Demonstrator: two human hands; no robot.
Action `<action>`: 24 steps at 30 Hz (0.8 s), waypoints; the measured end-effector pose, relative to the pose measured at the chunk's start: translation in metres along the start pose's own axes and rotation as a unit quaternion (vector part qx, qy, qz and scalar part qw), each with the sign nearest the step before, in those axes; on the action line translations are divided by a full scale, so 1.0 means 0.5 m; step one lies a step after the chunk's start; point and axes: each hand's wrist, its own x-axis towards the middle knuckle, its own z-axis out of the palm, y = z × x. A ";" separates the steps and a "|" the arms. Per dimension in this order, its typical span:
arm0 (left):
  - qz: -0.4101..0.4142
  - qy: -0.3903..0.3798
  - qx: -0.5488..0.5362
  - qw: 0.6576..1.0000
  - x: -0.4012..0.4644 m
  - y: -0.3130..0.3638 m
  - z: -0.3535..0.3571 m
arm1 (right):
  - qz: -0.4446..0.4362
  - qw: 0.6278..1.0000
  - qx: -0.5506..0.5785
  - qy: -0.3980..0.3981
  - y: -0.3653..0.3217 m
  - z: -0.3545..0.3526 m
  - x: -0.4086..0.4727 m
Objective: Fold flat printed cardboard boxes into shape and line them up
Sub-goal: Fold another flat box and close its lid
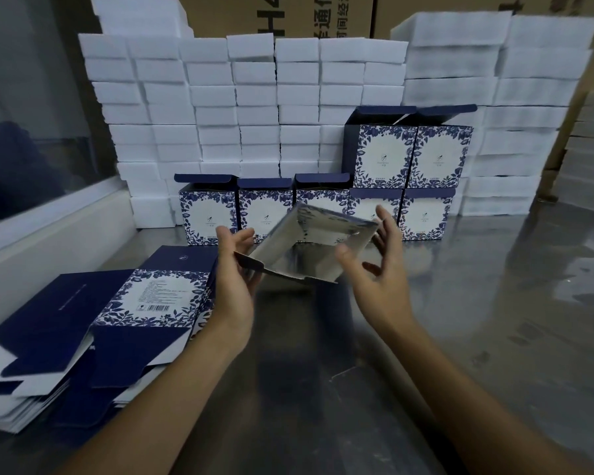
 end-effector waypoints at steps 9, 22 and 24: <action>-0.016 -0.113 -0.027 0.993 -0.014 0.004 0.007 | -0.096 0.969 -0.096 -0.207 -0.005 0.038 -0.030; -0.021 -0.129 0.016 0.991 0.000 -0.005 -0.004 | -0.109 0.972 -0.096 -0.183 -0.009 0.043 -0.035; 0.011 -0.101 0.042 0.994 0.007 -0.010 -0.012 | -0.124 0.982 -0.083 -0.118 -0.004 0.041 -0.030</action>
